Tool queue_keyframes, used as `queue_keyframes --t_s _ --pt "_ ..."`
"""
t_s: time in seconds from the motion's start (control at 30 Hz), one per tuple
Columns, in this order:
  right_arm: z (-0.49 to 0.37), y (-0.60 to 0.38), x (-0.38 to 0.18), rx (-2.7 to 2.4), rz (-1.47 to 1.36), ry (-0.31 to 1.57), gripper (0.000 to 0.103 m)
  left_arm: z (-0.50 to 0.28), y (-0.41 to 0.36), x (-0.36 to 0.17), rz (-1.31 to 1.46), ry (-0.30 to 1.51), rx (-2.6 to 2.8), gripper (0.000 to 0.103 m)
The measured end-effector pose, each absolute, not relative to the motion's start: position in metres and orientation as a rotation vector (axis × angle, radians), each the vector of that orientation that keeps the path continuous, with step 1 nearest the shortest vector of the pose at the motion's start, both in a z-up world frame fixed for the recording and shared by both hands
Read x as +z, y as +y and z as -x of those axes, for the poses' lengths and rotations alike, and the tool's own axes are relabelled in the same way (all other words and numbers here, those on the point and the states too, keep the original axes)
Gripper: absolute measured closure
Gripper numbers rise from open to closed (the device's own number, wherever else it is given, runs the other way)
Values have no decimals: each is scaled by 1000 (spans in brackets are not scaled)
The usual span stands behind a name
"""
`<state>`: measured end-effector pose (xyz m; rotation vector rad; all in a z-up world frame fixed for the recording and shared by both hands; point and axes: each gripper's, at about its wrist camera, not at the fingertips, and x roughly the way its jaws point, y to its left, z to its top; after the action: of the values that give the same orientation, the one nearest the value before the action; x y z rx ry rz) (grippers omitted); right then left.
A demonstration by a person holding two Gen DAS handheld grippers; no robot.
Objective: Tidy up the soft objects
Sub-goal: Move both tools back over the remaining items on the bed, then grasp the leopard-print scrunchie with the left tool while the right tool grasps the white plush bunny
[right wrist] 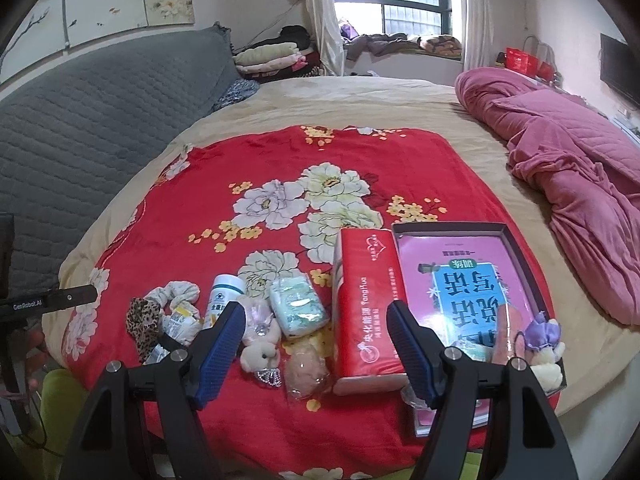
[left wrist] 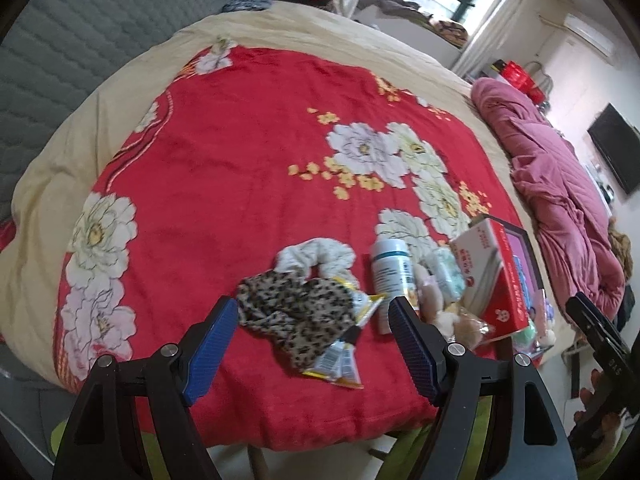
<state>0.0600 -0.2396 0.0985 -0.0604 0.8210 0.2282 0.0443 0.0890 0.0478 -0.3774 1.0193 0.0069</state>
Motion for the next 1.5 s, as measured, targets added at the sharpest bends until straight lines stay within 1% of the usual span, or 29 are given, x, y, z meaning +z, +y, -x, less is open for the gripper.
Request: queue_keyframes --t_s 0.17,0.53,1.03,1.5 --pt "-58 -234 90 243 70 837 30 -40 93 35 381 1046 20 24" --pt "-55 -210 53 284 127 914 30 -43 76 2 349 1127 13 24" --pt "-56 -179 23 342 190 968 30 -48 60 -26 327 1182 2 24" --pt "-69 -168 1 353 233 1009 30 -70 83 -52 361 1186 74 24"
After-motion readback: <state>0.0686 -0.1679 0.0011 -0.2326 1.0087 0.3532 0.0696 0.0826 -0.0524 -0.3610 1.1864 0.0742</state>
